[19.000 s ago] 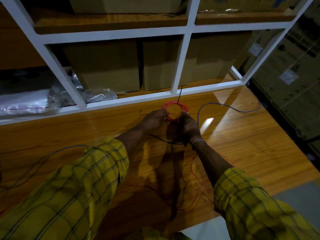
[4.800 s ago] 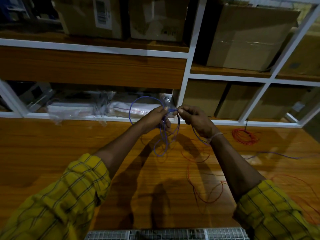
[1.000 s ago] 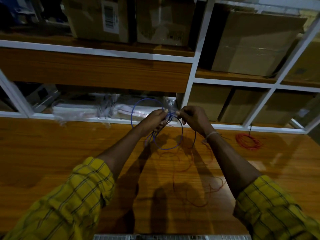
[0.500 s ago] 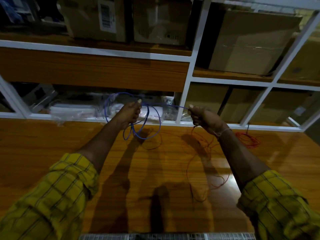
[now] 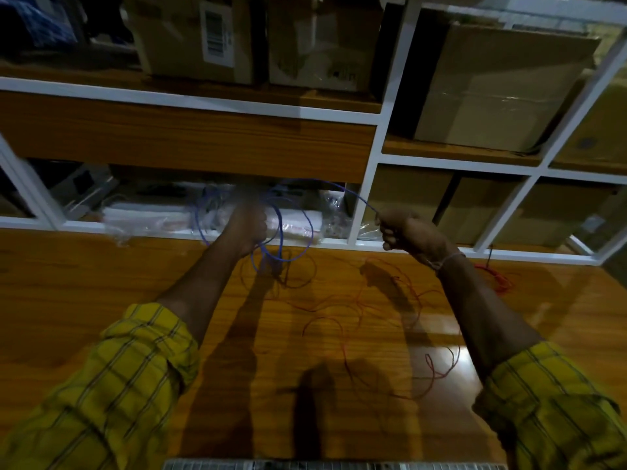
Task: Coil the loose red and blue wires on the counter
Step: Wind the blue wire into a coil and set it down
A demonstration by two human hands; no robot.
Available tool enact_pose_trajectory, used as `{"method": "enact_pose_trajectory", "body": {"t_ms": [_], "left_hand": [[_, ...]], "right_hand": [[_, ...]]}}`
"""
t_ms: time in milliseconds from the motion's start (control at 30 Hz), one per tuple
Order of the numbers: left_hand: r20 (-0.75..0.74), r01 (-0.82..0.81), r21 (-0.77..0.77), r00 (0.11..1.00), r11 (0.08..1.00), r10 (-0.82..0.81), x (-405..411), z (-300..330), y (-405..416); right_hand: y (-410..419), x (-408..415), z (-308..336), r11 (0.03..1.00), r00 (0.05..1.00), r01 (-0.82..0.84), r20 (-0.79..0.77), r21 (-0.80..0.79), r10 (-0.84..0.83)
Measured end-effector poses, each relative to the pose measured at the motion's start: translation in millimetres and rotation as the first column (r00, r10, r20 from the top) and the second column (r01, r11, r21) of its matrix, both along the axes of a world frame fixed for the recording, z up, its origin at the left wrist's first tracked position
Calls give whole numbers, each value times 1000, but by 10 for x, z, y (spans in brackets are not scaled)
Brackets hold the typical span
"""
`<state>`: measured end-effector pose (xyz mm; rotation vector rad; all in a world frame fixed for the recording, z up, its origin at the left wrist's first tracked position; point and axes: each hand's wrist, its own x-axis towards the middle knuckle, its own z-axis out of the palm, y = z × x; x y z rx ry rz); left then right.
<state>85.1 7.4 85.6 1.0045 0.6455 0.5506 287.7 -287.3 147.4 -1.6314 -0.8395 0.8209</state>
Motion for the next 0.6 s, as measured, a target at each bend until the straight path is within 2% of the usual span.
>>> {"method": "enact_pose_trajectory", "body": {"t_ms": [67,133,233,367,433,500,600], "left_hand": [[42,36,-45,999,998,-34,43,35,-61],[62,61,-69,996,996,-57,70,86,-122],[34,133,-39,991,990,-132,101,196,-248],[-97,241,78,967,967,-234,171,301,-366],[-176,308,113,942,945,-286,200,334,-425],[-264,367,139,909,920,-323,223,349,-476],[-339,432,146,867,890,-365,259,339,-519]], "right_hand": [[24,-45,-5,995,985,94,147,-37,-88],[41,-71,-31,977,958,212,202,-23,-203],[46,-79,-80,944,937,329,131,-12,-325],[-44,-59,-140,933,947,300,-58,-197,-316],[-92,-51,-165,902,920,348,-91,-255,-380],[-107,-51,-161,856,859,471,-109,-213,-500],[-86,-57,-78,778,773,628,-106,-11,-625]]}}
